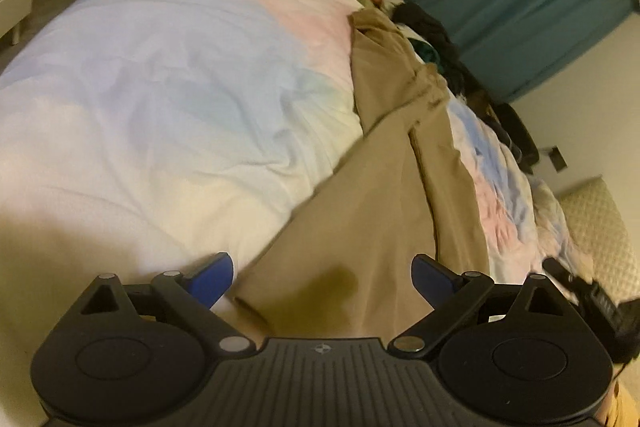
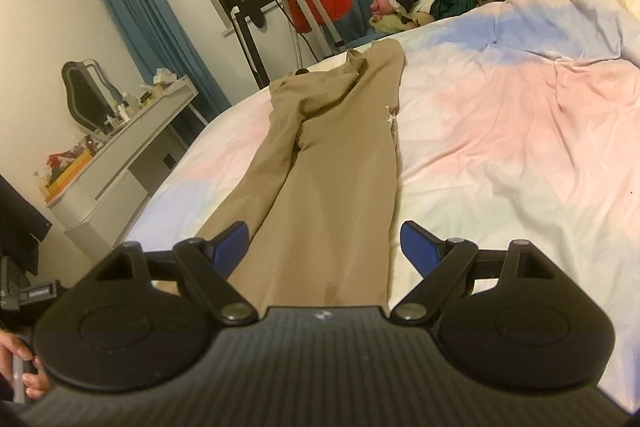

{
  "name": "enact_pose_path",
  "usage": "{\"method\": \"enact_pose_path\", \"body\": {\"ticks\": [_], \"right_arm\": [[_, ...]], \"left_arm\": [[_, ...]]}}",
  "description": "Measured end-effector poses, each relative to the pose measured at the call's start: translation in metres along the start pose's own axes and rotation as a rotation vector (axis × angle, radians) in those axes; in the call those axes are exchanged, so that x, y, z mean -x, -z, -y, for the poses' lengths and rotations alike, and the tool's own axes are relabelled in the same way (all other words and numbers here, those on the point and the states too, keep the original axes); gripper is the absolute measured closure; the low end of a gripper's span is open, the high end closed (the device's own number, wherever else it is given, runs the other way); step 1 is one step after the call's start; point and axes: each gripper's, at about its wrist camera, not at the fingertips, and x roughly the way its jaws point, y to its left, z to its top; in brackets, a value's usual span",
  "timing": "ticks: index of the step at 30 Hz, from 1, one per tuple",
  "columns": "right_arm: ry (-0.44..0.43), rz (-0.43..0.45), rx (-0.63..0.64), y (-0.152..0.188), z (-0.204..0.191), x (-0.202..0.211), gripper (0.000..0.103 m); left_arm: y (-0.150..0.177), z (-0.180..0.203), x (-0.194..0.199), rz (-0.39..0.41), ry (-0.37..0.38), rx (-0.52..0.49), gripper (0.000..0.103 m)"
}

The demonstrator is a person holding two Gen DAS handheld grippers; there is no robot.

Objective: Fold clothes

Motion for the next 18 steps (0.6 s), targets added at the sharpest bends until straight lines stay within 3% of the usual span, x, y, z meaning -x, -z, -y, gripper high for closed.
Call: {"method": "enact_pose_path", "body": {"ticks": [8, 11, 14, 15, 17, 18], "right_arm": [[0.023, -0.034, -0.033, 0.001, 0.007, -0.009, 0.019], [0.034, -0.047, -0.05, 0.002, 0.011, -0.013, 0.019], [0.034, -0.052, -0.069, 0.002, 0.013, -0.013, 0.019], [0.032, -0.051, -0.073, 0.002, 0.014, -0.013, 0.019], [0.035, -0.049, -0.077, 0.002, 0.015, -0.012, 0.019], [0.036, -0.046, -0.079, 0.002, 0.015, -0.011, 0.019]], "left_arm": [[0.01, 0.008, -0.016, -0.063, 0.002, -0.096, 0.016], [0.012, 0.007, -0.019, -0.068, 0.004, -0.127, 0.025], [0.01, 0.0, -0.019, -0.052, -0.018, -0.114, 0.043], [0.009, -0.001, -0.018, -0.043, -0.026, -0.109, 0.053], [0.007, -0.002, -0.015, -0.025, -0.042, -0.1, 0.078], [0.006, -0.003, -0.014, -0.016, -0.05, -0.096, 0.098]]}}
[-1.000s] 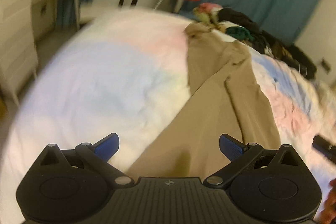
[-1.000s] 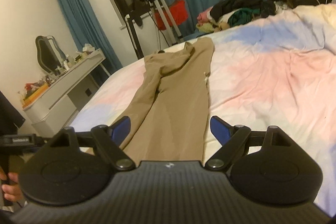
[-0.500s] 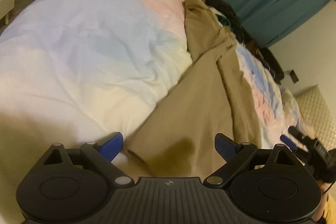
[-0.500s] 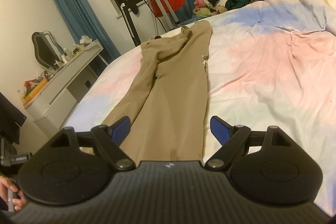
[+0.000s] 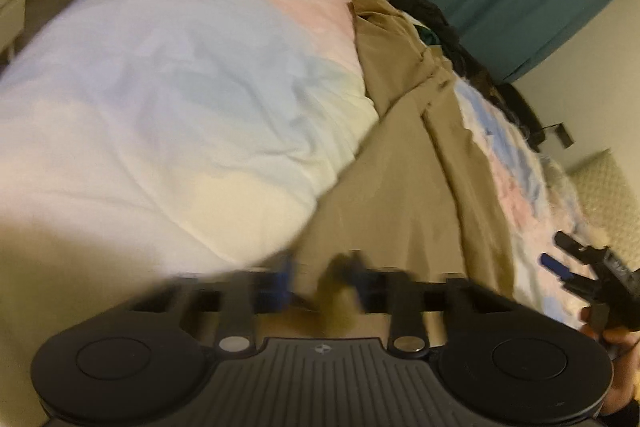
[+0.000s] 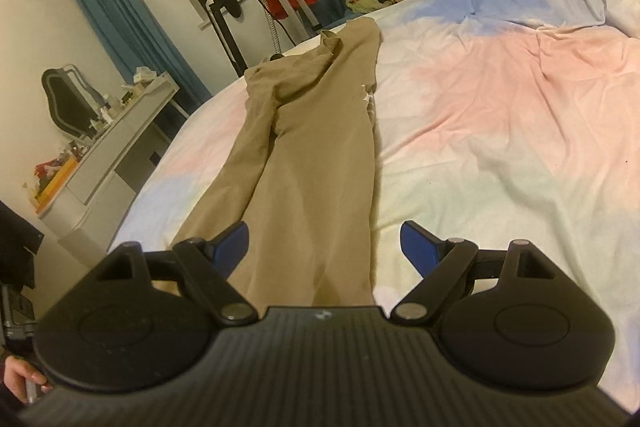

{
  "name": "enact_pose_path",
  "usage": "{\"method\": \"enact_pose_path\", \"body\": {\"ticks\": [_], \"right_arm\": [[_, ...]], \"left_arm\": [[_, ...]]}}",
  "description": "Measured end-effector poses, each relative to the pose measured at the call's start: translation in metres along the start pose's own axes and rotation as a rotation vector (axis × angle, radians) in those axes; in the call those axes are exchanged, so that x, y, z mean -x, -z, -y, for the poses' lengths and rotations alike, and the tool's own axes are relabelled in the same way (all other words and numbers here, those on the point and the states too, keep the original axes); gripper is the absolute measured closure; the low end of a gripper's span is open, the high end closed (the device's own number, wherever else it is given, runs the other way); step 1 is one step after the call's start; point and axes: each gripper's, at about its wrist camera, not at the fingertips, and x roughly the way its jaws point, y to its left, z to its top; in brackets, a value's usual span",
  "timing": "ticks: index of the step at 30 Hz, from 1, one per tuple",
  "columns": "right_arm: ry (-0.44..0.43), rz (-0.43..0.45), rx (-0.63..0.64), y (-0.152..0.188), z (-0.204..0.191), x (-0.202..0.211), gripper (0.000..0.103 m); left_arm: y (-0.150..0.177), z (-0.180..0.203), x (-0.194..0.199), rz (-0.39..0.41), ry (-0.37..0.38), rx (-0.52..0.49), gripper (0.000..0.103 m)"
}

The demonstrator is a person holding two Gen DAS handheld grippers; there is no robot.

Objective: Fold clothes

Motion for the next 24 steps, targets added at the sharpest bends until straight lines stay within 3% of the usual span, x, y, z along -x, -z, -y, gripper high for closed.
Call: {"method": "enact_pose_path", "body": {"ticks": [5, 11, 15, 19, 24], "right_arm": [[0.022, 0.021, -0.025, -0.003, 0.007, 0.004, 0.019], [0.049, 0.047, -0.103, -0.009, 0.026, 0.013, 0.019], [0.057, 0.065, -0.141, -0.013, 0.035, 0.019, 0.019], [0.056, 0.06, -0.151, -0.014, 0.04, 0.022, 0.019], [0.019, 0.015, -0.161, -0.013, 0.043, 0.016, 0.019]], "left_arm": [[-0.005, 0.06, 0.019, 0.034, -0.027, -0.277, 0.099], [0.014, 0.175, 0.045, 0.034, -0.027, -0.693, 0.1], [0.045, 0.237, 0.03, -0.057, -0.011, -0.888, 0.1], [0.059, 0.258, -0.015, -0.159, -0.046, -0.886, 0.1], [0.068, 0.244, -0.063, -0.319, -0.095, -0.748, 0.096]]}}
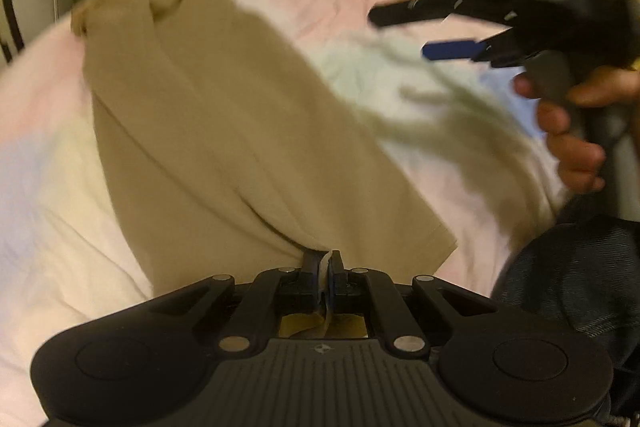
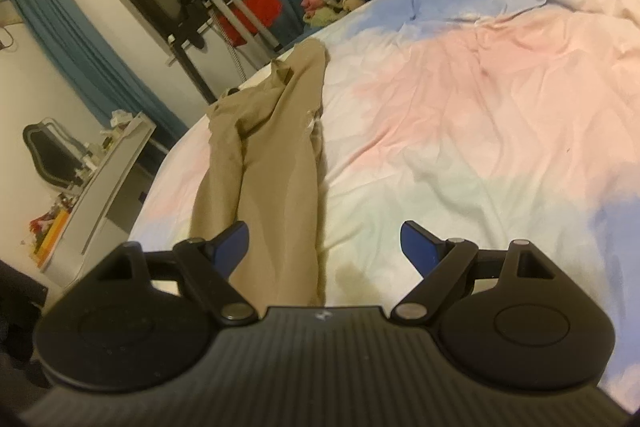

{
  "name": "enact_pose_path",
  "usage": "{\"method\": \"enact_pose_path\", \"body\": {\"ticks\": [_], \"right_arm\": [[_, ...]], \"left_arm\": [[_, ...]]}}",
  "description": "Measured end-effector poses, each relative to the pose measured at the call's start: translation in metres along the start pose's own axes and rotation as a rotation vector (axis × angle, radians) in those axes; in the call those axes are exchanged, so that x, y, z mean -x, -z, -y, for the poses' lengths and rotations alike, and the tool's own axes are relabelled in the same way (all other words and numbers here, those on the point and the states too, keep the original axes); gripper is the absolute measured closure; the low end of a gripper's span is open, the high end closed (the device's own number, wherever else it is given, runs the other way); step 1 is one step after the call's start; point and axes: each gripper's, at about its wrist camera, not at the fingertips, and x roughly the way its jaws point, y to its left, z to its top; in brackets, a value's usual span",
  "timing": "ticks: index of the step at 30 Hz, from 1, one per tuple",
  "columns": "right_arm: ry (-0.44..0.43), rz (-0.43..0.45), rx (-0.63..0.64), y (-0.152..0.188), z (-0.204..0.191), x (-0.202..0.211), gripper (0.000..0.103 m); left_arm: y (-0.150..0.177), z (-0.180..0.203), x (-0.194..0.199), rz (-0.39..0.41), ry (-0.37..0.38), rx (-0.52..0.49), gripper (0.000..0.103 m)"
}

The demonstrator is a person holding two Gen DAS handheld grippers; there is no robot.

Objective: Fold clothes

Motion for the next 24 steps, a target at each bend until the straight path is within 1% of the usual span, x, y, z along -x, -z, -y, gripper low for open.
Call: {"method": "enact_pose_path", "body": {"ticks": [2, 3, 4, 5, 6, 7, 8, 10, 12, 13, 15, 18, 19, 20, 22, 24], "right_arm": [[-0.023, -0.03, -0.009, 0.001, 0.001, -0.003, 0.019], [-0.034, -0.045, -0.013, 0.002, 0.002, -0.005, 0.019], [-0.045, -0.059, -0.018, 0.003, 0.003, -0.006, 0.019], [-0.058, -0.078, -0.032, 0.003, 0.005, -0.008, 0.019], [-0.071, -0.099, -0.054, 0.005, 0.007, -0.011, 0.019], [-0.083, -0.121, -0.081, 0.006, 0.01, -0.013, 0.019], [-0.094, -0.143, -0.114, 0.008, 0.013, -0.015, 0.018], [-0.118, -0.186, -0.176, 0.011, 0.02, -0.02, 0.018], [-0.135, -0.219, -0.216, 0.015, 0.025, -0.022, 0.018], [-0.139, -0.232, -0.23, 0.017, 0.028, -0.022, 0.018], [-0.141, -0.258, -0.252, 0.021, 0.031, -0.024, 0.017], [-0.156, -0.289, -0.279, 0.027, 0.037, -0.024, 0.018], [-0.162, -0.297, -0.283, 0.029, 0.038, -0.023, 0.02], [-0.166, -0.304, -0.285, 0.031, 0.038, -0.023, 0.025], [-0.167, -0.317, -0.287, 0.035, 0.039, -0.022, 0.026], [-0.169, -0.331, -0.295, 0.039, 0.042, -0.022, 0.028]], "left_arm": [[0.002, -0.012, -0.005, -0.018, 0.048, 0.085, 0.088], [0.003, -0.02, -0.004, -0.013, 0.067, 0.146, 0.077], [0.004, -0.027, -0.003, -0.008, 0.085, 0.207, 0.06], [0.006, -0.035, -0.001, 0.0, 0.098, 0.264, 0.052], [0.007, -0.045, 0.002, 0.016, 0.108, 0.323, 0.038], [0.008, -0.054, 0.005, 0.033, 0.118, 0.383, 0.031], [0.01, -0.062, 0.009, 0.055, 0.127, 0.433, 0.028], [0.016, -0.078, 0.017, 0.114, 0.13, 0.538, 0.018], [0.022, -0.093, 0.02, 0.147, 0.09, 0.639, 0.015], [0.025, -0.099, 0.02, 0.148, 0.069, 0.678, 0.015], [0.029, -0.11, 0.015, 0.129, 0.028, 0.756, 0.015], [0.032, -0.121, 0.004, 0.077, -0.001, 0.838, 0.015], [0.033, -0.124, 0.001, 0.064, -0.013, 0.847, 0.015], [0.033, -0.123, -0.002, 0.058, -0.033, 0.852, 0.015], [0.036, -0.12, -0.007, 0.056, -0.079, 0.867, 0.015], [0.04, -0.116, -0.01, 0.033, -0.077, 0.862, 0.016]]}}
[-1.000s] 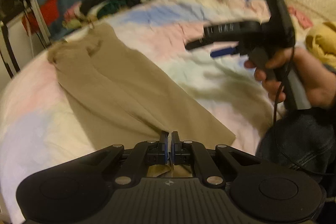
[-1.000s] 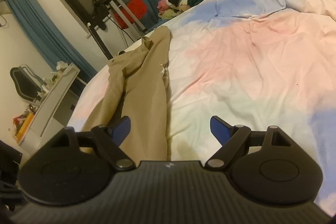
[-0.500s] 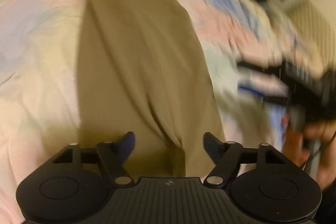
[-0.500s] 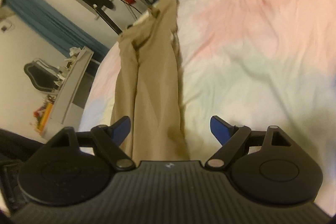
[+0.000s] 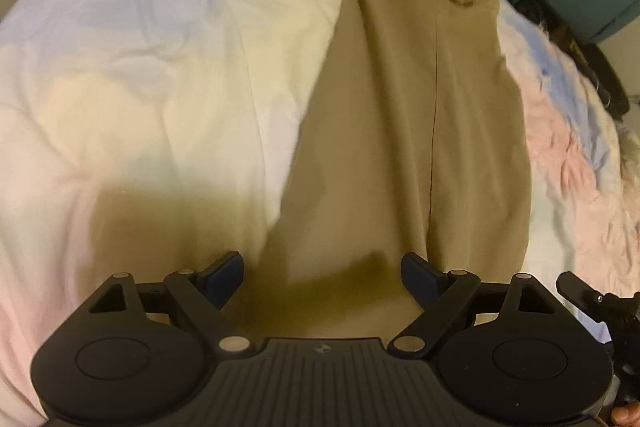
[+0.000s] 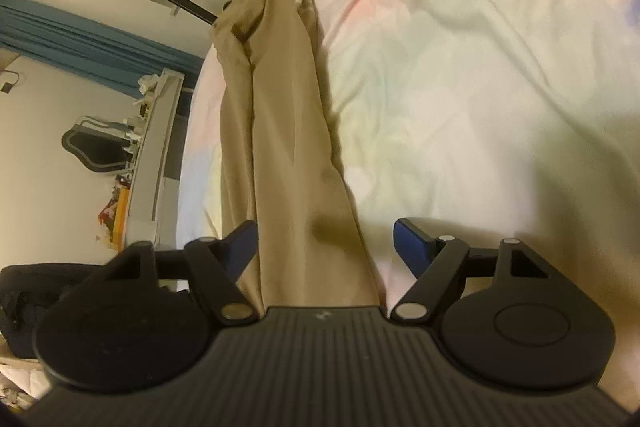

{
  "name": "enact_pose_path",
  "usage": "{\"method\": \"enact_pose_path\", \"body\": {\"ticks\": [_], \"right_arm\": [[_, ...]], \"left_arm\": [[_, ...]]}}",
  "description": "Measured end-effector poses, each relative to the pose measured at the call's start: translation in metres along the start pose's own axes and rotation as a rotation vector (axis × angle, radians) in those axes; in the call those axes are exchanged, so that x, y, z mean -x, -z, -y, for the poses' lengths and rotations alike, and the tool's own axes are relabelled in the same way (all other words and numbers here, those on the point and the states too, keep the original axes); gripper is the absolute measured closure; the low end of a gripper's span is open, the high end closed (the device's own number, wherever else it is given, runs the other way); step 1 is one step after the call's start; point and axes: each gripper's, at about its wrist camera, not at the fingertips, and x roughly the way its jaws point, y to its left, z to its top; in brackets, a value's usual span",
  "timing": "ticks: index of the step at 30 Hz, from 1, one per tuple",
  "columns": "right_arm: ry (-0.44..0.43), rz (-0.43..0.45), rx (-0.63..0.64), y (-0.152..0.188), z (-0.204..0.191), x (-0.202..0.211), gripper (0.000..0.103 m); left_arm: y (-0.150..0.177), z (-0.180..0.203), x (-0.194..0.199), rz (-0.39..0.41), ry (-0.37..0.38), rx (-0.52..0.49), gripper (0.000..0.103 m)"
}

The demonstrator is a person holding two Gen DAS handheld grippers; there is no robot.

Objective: Fold clothes
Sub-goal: 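Press the open left gripper along the strip to smooth it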

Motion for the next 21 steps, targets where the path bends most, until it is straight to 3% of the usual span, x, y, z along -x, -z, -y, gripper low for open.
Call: {"method": "enact_pose_path", "body": {"ticks": [5, 9, 16, 21], "right_arm": [[-0.02, -0.022, -0.045, 0.007, 0.011, 0.003, 0.029], [-0.017, -0.028, -0.03, 0.011, 0.009, 0.004, 0.028], [-0.023, -0.001, -0.079, 0.01, 0.016, 0.006, 0.029], [-0.03, -0.007, -0.096, 0.012, 0.019, 0.006, 0.03]], "left_arm": [[0.004, 0.007, 0.004, 0.003, 0.002, -0.045, 0.016], [0.001, -0.002, 0.013, 0.019, 0.039, 0.017, 0.017], [0.0, -0.016, 0.023, 0.07, -0.003, 0.121, 0.018], [0.003, -0.015, 0.013, 0.033, 0.008, 0.109, 0.023]]}}
